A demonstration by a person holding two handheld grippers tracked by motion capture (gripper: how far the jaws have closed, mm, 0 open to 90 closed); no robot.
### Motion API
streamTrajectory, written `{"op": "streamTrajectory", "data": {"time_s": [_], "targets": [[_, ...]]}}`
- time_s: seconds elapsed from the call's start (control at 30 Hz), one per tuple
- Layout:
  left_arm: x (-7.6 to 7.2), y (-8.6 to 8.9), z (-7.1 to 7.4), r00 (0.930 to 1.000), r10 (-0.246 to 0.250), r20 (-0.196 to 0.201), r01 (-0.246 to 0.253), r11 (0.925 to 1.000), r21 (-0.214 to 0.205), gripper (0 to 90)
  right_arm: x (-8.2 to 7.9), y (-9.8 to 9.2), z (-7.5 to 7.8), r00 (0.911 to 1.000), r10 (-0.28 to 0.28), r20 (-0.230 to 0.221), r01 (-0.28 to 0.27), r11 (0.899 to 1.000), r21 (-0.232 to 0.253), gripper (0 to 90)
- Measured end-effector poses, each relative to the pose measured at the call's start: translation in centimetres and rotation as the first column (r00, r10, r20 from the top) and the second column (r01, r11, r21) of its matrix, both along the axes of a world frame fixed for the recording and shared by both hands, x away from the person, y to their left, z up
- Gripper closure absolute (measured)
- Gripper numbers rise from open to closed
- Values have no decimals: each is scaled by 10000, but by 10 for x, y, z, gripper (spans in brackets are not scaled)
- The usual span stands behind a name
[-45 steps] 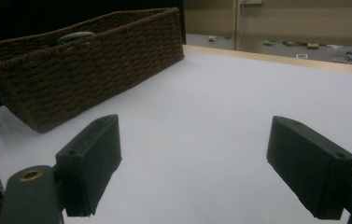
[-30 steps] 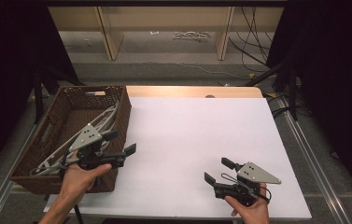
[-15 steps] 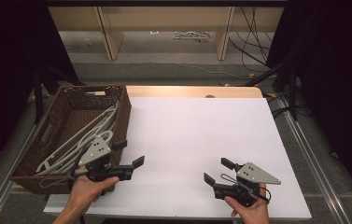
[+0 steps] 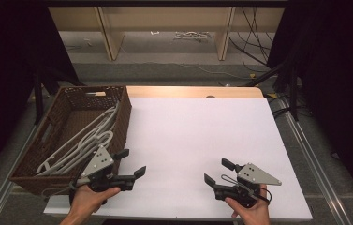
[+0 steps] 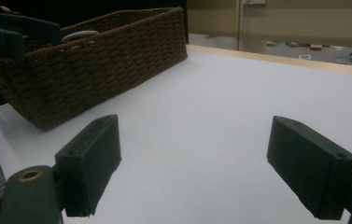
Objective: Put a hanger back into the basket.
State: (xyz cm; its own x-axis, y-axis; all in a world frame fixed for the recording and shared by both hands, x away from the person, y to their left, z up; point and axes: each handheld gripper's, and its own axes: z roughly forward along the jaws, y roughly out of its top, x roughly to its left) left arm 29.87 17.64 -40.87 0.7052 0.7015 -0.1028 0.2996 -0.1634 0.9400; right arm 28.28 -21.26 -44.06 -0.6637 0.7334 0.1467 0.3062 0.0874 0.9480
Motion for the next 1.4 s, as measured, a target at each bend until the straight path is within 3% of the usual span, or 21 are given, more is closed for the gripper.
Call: {"op": "streamTrajectory", "data": {"time_s": [0.33,0.43,0.63,1.13,1.4], "targets": [[-7,3,-14,10000,-62,-66,61,9998,-167,165,-2,0,2,9998,118,-149,-121,9997,-215,155],[-10,4,-21,10000,-43,15,43,10000,-83,165,-3,1,2,9993,307,200,-302,9992,-248,155],[-17,10,-22,9999,-10,149,9,10000,34,164,-11,4,3,9994,352,-55,-353,9989,-322,156],[-18,9,-26,9999,61,114,-63,9998,170,165,-15,8,4,9984,566,89,-562,9977,-389,156],[-18,8,-26,10000,84,36,-84,10000,-8,165,-13,8,4,9979,612,216,-604,9976,-347,156]]}}
